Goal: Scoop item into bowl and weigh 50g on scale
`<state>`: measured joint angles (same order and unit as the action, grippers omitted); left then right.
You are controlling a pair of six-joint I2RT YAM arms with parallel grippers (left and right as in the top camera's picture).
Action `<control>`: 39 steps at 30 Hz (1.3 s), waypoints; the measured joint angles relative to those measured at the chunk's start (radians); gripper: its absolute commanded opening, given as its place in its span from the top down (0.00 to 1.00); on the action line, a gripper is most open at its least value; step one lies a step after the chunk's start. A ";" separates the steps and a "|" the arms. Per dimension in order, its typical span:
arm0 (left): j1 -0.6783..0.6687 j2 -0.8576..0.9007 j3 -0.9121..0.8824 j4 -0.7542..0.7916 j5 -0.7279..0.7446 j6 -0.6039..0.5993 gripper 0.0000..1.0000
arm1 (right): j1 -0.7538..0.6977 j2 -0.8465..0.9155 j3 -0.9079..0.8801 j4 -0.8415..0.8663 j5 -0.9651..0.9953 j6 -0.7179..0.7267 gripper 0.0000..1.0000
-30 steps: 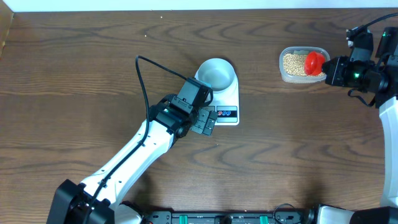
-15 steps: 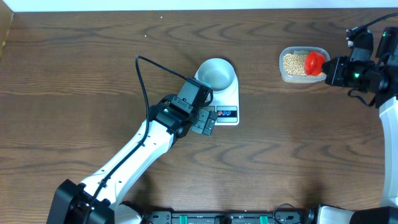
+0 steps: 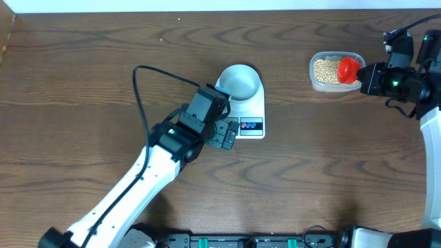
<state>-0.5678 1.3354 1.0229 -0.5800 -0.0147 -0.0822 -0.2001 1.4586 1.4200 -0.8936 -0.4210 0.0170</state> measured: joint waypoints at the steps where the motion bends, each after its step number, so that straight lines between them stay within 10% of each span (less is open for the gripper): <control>1: 0.000 -0.011 0.000 0.000 0.000 -0.001 0.00 | 0.000 0.000 0.000 -0.001 0.000 0.000 0.99; 39: 0.000 -0.048 0.000 0.000 0.000 -0.023 0.00 | 0.000 0.000 0.000 -0.003 0.000 0.000 0.99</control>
<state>-0.5678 1.2869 1.0229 -0.5804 -0.0151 -0.1055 -0.2001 1.4586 1.4200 -0.8970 -0.4210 0.0170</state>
